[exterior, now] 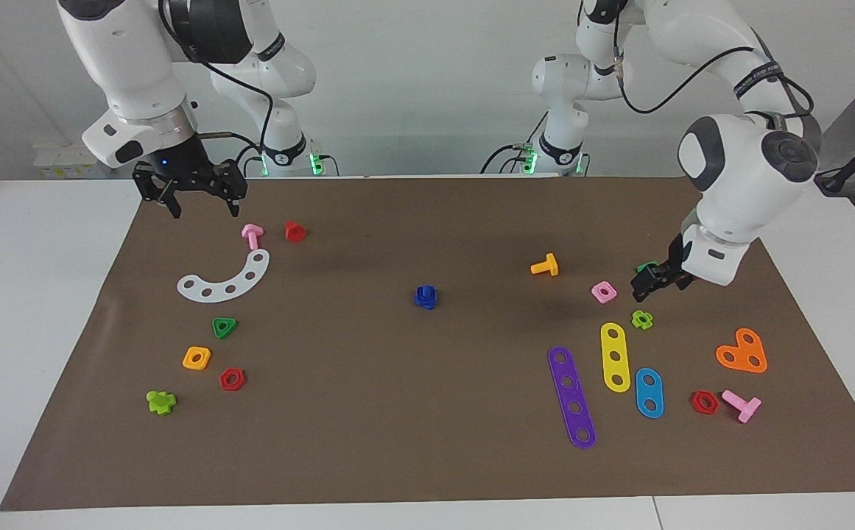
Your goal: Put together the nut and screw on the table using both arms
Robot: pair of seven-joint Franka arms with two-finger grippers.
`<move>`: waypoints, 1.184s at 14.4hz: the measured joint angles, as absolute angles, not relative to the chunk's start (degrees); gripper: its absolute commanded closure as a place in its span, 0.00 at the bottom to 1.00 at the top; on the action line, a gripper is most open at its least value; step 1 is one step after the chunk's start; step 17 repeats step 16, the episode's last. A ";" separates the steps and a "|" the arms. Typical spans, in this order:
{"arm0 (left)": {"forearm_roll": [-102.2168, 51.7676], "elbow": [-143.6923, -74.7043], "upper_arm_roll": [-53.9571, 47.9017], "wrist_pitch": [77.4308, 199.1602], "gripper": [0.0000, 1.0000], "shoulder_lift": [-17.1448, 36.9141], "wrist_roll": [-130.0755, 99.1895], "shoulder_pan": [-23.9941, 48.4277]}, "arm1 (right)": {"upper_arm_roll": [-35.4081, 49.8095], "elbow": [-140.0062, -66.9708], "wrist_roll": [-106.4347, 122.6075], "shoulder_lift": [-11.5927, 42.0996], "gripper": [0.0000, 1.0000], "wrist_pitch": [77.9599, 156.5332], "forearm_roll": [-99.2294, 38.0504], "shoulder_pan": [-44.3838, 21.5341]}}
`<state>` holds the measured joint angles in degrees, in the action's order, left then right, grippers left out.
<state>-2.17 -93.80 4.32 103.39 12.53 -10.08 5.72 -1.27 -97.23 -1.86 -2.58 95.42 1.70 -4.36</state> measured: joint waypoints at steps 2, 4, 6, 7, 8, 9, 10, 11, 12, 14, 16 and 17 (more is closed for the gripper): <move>-1.37 -94.46 4.27 101.48 0.00 9.45 -8.33 5.07 | -1.25 -97.23 -1.88 -2.58 0.00 95.42 1.68 -4.39; -1.11 -94.59 3.87 99.51 0.00 6.04 -8.21 5.08 | -1.25 -97.23 -1.90 -2.58 0.00 95.42 1.66 -4.39; -0.82 -94.70 3.53 97.97 0.00 2.46 -8.00 5.09 | -1.25 -97.23 -1.95 -2.58 0.00 95.42 1.64 -4.40; -0.73 -94.72 3.43 97.75 0.00 1.08 -7.46 5.10 | -1.25 -97.23 -1.98 -2.58 0.00 95.42 1.63 -4.40; -0.69 -94.73 3.40 97.71 0.00 0.01 -6.06 5.10 | -1.24 -97.23 -1.99 -2.58 0.00 95.42 1.63 -4.40; -0.66 -94.73 3.42 97.72 0.00 -0.61 -3.76 5.09 | -1.24 -97.23 -2.06 -2.58 0.00 95.42 1.62 -4.41; -0.64 -94.73 3.50 97.78 0.00 -0.82 -1.41 5.07 | -1.24 -97.23 -2.21 -2.58 0.00 95.41 1.50 -4.40; -0.63 -94.74 3.61 97.83 0.00 -0.79 0.32 5.02 | -1.24 -97.24 -2.49 -2.58 0.00 95.38 1.06 -4.39; -0.63 -94.75 3.72 97.85 0.00 -0.75 1.36 4.98 | -1.26 -97.25 -2.70 -2.58 0.00 95.36 0.32 -4.38; -0.63 -94.75 3.81 97.87 0.00 -0.72 2.15 4.96 | -1.30 -97.25 -2.85 -2.58 0.00 95.36 -0.14 -4.37; -0.63 -94.76 3.80 97.87 0.00 -0.72 2.23 4.96 | -1.31 -97.24 -2.85 -2.58 0.00 95.37 -0.19 -4.37; -0.63 -94.76 3.80 97.87 0.00 -0.72 2.23 4.96 | -1.31 -97.24 -2.85 -2.58 0.00 95.37 -0.19 -4.37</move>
